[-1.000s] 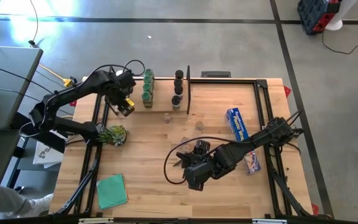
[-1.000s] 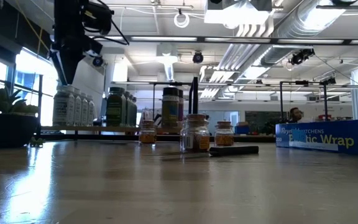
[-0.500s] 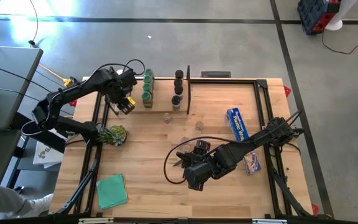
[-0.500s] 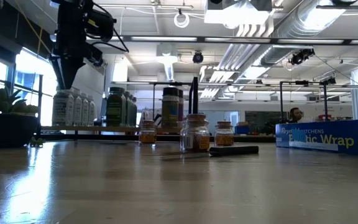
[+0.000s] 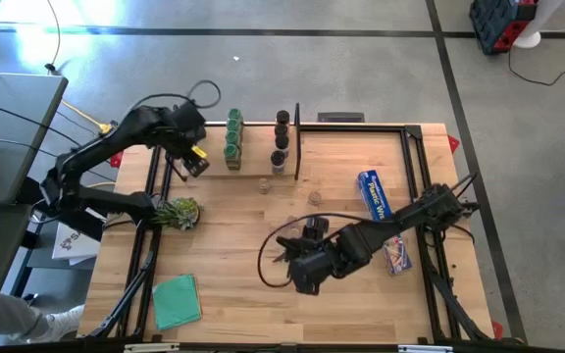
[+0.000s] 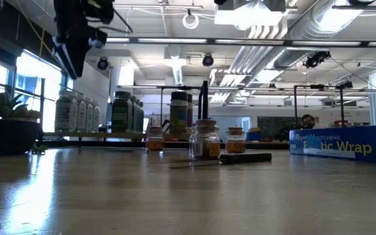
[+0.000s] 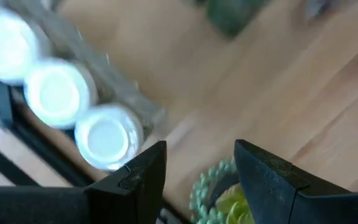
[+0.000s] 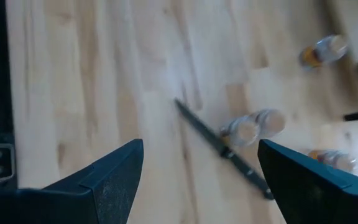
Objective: Shelf spices
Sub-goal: Put the brown lid seasoning bottle on the shelf
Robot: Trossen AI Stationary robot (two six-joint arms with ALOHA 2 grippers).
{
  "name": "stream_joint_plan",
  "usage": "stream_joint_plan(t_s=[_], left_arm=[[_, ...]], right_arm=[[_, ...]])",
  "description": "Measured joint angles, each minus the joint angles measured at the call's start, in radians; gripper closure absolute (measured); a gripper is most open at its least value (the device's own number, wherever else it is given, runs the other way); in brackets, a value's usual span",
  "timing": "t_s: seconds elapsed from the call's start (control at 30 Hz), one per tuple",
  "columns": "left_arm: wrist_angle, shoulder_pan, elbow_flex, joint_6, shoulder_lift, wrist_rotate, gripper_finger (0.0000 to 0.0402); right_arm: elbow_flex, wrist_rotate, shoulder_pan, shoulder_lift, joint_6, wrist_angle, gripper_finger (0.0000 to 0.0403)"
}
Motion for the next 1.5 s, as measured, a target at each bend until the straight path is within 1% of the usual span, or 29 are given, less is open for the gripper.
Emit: stream_joint_plan(t_s=[0.1, 0.27, 0.37, 0.43, 0.57, 0.63, 0.73, 0.83, 0.93, 1.03, 1.1, 1.17, 1.23, 1.27, 1.37, 1.5], left_arm=[[0.067, -0.002, 0.034, 0.008, -0.064, 0.003, 0.0219], [0.183, -0.002, 0.036, 0.027, -0.166, 0.0, 0.0219], [0.236, -0.011, 0.035, 0.058, -0.217, 0.015, 0.0219], [0.283, -0.027, 0.035, 0.07, -0.255, 0.056, 0.0219], [0.407, -0.076, 0.035, 0.069, -0.336, 0.178, 0.0219], [0.494, -0.112, 0.019, 0.053, -0.377, 0.239, 0.0219], [0.662, -0.173, -0.051, 0.018, -0.441, 0.301, 0.0219], [0.796, -0.24, -0.144, -0.006, -0.499, 0.327, 0.0219], [0.862, -0.305, -0.229, -0.019, -0.549, 0.333, 0.0219], [0.924, -0.376, -0.296, -0.05, -0.587, 0.337, 0.0219], [1.0, -0.426, -0.334, -0.06, -0.6, 0.36, 0.0219], [1.069, -0.475, -0.36, -0.037, -0.606, 0.368, 0.0219], [1.109, -0.516, -0.374, 0.001, -0.608, 0.362, 0.0219], [1.112, -0.533, -0.379, 0.019, -0.608, 0.355, 0.0219], [1.108, -0.563, -0.387, 0.076, -0.607, 0.351, 0.0219], [1.109, -0.566, -0.387, 0.098, -0.612, 0.312, 0.0219]], right_arm=[[0.013, 0.021, -0.029, 0.0, -0.037, 0.0, 0.0091], [0.014, 0.074, -0.088, 0.0, -0.137, 0.006, 0.0091], [-0.019, 0.119, -0.133, -0.001, -0.186, 0.044, 0.0091], [-0.061, 0.122, -0.162, -0.001, -0.228, 0.104, 0.0091], [-0.142, 0.109, -0.222, -0.001, -0.311, 0.258, 0.0091], [-0.172, 0.075, -0.252, 0.002, -0.358, 0.354, 0.0091], [-0.181, 0.015, -0.301, 0.03, -0.42, 0.475, 0.0091], [-0.173, -0.048, -0.337, 0.067, -0.445, 0.496, 0.0091], [-0.171, -0.065, -0.346, 0.076, -0.395, 0.412, 0.0091], [-0.167, -0.078, -0.347, 0.069, -0.267, 0.263, 0.0091], [-0.167, -0.119, -0.348, 0.068, -0.201, 0.171, 0.0091], [-0.168, -0.163, -0.348, 0.068, -0.159, 0.114, 0.0091], [-0.168, -0.195, -0.339, 0.068, -0.125, 0.09, 0.0091], [-0.168, -0.195, -0.336, 0.068, -0.103, 0.092, 0.0091], [-0.168, -0.147, -0.332, 0.076, 0.002, 0.11, 0.0091], [-0.168, -0.146, -0.359, 0.131, 0.16, 0.102, 0.0091]])
